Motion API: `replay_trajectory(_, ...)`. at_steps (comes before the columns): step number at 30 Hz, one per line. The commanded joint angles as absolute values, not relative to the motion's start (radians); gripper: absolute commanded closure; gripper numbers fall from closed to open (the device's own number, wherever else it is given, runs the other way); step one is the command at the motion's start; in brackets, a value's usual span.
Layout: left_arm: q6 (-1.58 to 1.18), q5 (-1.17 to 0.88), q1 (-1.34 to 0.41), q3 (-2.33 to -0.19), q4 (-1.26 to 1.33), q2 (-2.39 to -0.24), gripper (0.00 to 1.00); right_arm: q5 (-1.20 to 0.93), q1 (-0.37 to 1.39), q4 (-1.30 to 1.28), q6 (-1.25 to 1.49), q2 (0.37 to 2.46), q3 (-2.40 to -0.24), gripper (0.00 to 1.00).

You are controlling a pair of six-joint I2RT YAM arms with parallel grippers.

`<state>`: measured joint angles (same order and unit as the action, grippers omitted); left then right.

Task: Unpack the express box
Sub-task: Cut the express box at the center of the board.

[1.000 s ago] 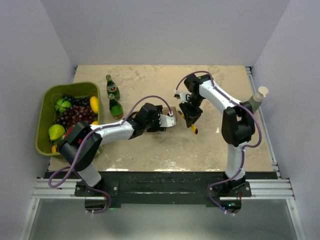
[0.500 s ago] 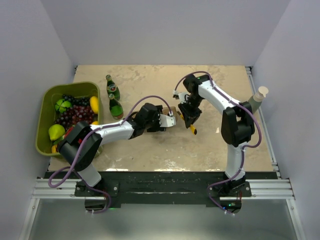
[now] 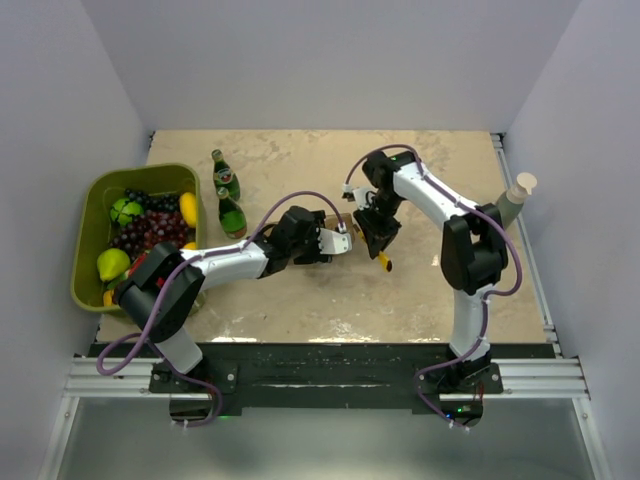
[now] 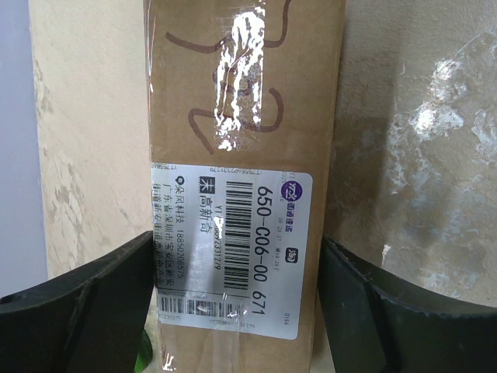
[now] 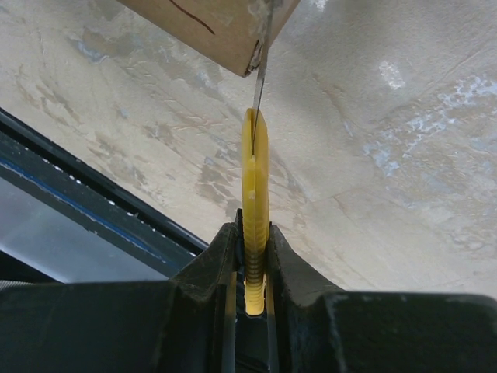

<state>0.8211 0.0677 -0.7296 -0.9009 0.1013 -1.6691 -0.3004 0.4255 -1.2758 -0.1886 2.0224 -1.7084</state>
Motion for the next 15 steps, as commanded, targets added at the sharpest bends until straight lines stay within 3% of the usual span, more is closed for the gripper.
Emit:
replay_trajectory(1, 0.807, 0.048, -0.739, -0.890, 0.078, -1.709, 1.00, -0.347, 0.453, -1.338, -0.226, 1.999, -1.672, 1.00)
replay_trajectory(15, 0.793, 0.051, -0.738, -0.896, 0.080, -1.707, 1.00, -0.330, 0.451, -1.353, -0.242, 2.051, -1.634, 1.00)
